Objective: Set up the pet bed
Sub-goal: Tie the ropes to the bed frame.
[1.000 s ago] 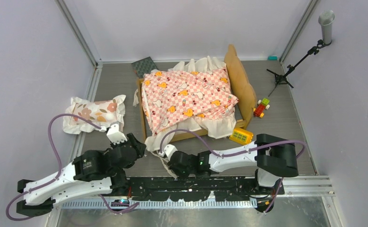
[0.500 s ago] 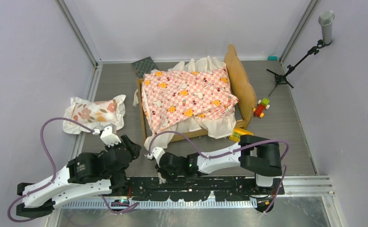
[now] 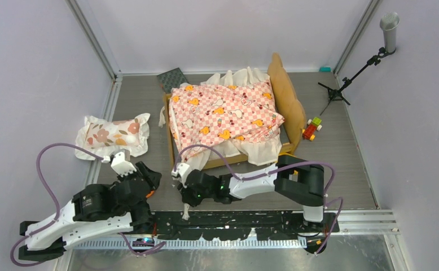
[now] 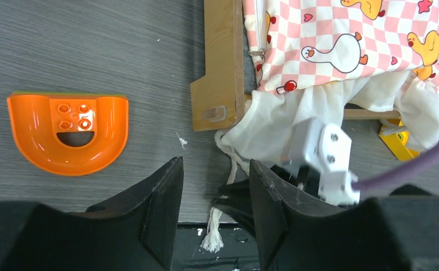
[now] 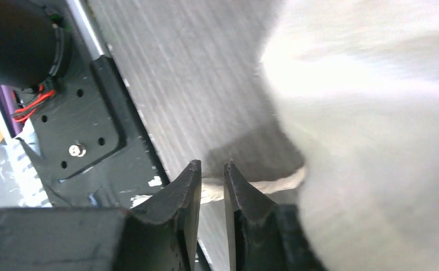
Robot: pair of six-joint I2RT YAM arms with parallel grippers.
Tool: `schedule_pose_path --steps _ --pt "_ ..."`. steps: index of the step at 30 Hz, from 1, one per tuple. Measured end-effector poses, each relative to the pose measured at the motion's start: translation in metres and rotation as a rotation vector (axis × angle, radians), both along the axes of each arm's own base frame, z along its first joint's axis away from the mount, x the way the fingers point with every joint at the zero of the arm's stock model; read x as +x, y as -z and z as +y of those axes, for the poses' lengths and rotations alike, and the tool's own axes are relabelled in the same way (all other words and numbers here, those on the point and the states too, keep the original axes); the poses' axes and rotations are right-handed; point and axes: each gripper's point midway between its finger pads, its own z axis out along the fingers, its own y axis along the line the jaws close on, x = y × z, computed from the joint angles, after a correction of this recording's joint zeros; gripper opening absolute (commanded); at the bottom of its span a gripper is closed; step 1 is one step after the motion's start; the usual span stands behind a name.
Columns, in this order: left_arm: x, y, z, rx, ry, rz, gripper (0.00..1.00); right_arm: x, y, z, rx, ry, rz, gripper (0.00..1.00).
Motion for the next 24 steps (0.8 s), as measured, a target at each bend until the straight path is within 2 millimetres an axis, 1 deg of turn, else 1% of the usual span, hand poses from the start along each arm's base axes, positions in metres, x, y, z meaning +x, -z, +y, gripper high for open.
schedule_pose_path --steps 2,4,6,8,12,14,16,18,20,22,24 --pt "0.0 -0.003 0.002 -0.006 -0.005 -0.008 0.48 0.011 -0.001 -0.004 0.018 0.017 0.008 0.34" --pt "0.001 -0.007 0.003 -0.01 -0.008 -0.013 0.48 0.017 -0.002 -0.013 0.014 0.012 0.011 0.37" --pt "0.001 -0.01 0.005 -0.012 -0.012 -0.019 0.49 0.02 -0.008 -0.022 -0.003 -0.023 -0.003 0.4" --pt "0.002 -0.015 0.007 -0.015 -0.018 -0.028 0.49 0.018 -0.017 -0.029 -0.021 -0.085 -0.031 0.44" --pt "0.002 -0.028 0.014 -0.024 -0.03 -0.05 0.49 0.011 -0.036 -0.038 -0.063 -0.263 -0.105 0.49" --pt "0.003 -0.036 0.017 -0.034 -0.034 -0.064 0.5 0.008 -0.04 -0.041 -0.09 -0.374 -0.158 0.55" --pt "0.004 -0.042 0.018 -0.033 -0.034 -0.073 0.5 0.005 -0.04 -0.046 -0.118 -0.474 -0.207 0.57" --pt "0.005 -0.045 0.018 -0.005 -0.029 -0.073 0.51 0.003 -0.036 -0.054 -0.154 -0.577 -0.255 0.6" --pt "0.006 -0.046 0.015 0.038 -0.022 -0.063 0.52 0.001 -0.031 -0.062 -0.182 -0.669 -0.295 0.61" --pt "0.008 -0.049 0.01 0.094 -0.014 -0.051 0.52 -0.001 -0.029 -0.066 -0.189 -0.748 -0.333 0.61" --pt "0.011 -0.052 0.005 0.145 -0.005 -0.046 0.52 -0.002 -0.029 -0.065 -0.175 -0.823 -0.384 0.61"
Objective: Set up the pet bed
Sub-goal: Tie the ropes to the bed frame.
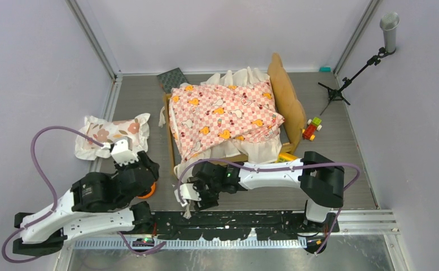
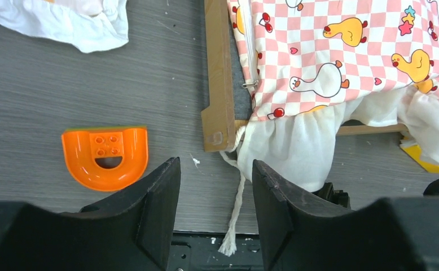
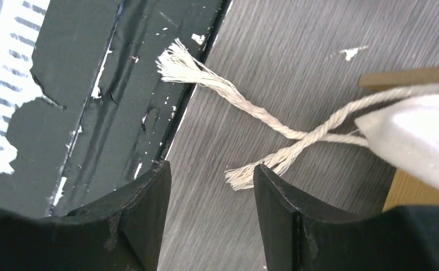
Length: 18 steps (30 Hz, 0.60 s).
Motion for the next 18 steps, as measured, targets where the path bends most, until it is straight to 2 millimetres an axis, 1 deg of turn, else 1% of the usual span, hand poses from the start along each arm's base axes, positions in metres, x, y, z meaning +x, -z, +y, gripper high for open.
schedule_pose_path --steps 5,11,15,18 --pt "0.006 -0.007 -0.005 0.082 0.02 -0.017 0.53 -0.001 0.0 0.001 0.04 -0.13 -0.077 0.6" --pt "0.017 -0.017 -0.01 0.152 0.026 -0.034 0.54 -0.005 -0.006 0.013 0.097 -0.228 -0.143 0.6" --pt "0.031 -0.012 -0.003 0.172 -0.041 0.03 0.47 -0.007 -0.011 0.022 0.11 -0.285 -0.162 0.59" --pt "0.049 -0.002 0.01 0.129 -0.126 0.122 0.47 -0.007 -0.016 0.037 0.115 -0.329 -0.171 0.59"
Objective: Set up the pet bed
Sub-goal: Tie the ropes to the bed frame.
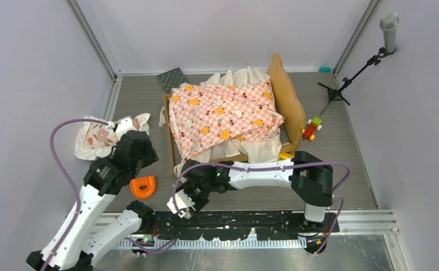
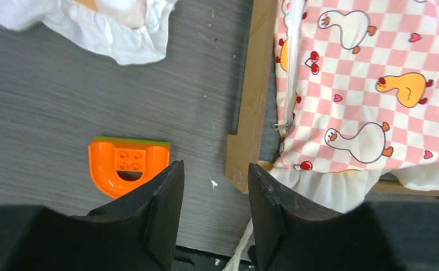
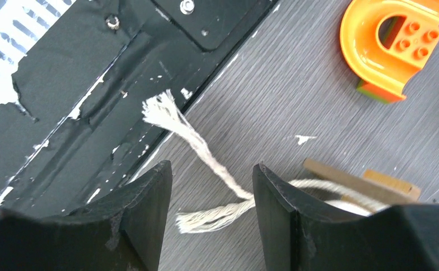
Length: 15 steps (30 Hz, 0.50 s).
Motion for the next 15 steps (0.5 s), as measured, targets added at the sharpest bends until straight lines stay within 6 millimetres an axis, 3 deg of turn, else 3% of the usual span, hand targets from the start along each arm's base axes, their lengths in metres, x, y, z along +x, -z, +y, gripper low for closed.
schedule_pose_path --steps 8,15 --pt "0.014 0.017 0.019 -0.117 -0.027 0.1 0.46 0.003 0.016 0.019 -0.104 -0.104 -0.014 0.57" --pt "0.014 0.015 0.015 -0.156 0.029 0.097 0.46 0.001 0.033 0.007 -0.216 -0.165 -0.016 0.56"
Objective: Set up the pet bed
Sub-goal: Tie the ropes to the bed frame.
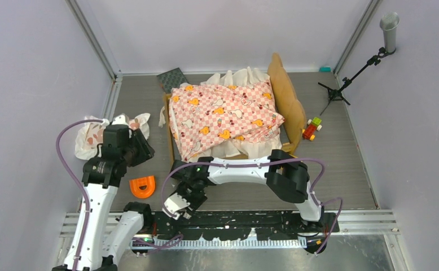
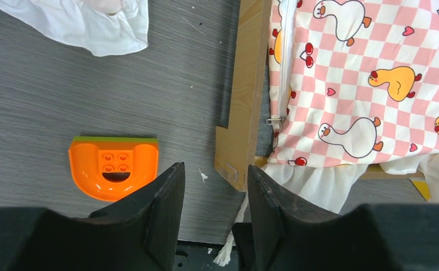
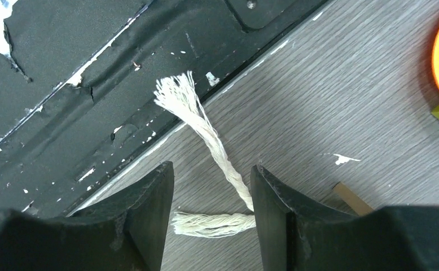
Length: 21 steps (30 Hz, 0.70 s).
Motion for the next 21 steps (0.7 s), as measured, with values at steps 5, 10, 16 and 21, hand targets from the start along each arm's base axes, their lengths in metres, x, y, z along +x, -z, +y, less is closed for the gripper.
schedule_pose_path --steps 5,10,16,21 --pt "-0.003 -0.004 0.0 0.005 0.016 -0.021 0.47 0.0 0.006 0.002 -0.047 -0.026 -0.014 0.56" --pt "-0.005 -0.01 0.002 0.018 0.024 -0.045 0.47 -0.003 0.017 0.0 -0.093 -0.041 -0.016 0.55" --pt "-0.008 -0.013 0.002 0.017 0.024 -0.061 0.47 -0.004 0.022 0.005 -0.123 -0.057 -0.028 0.51" --pt "-0.008 -0.014 0.002 0.017 0.023 -0.065 0.47 0.0 0.024 0.01 -0.158 -0.055 -0.035 0.47"
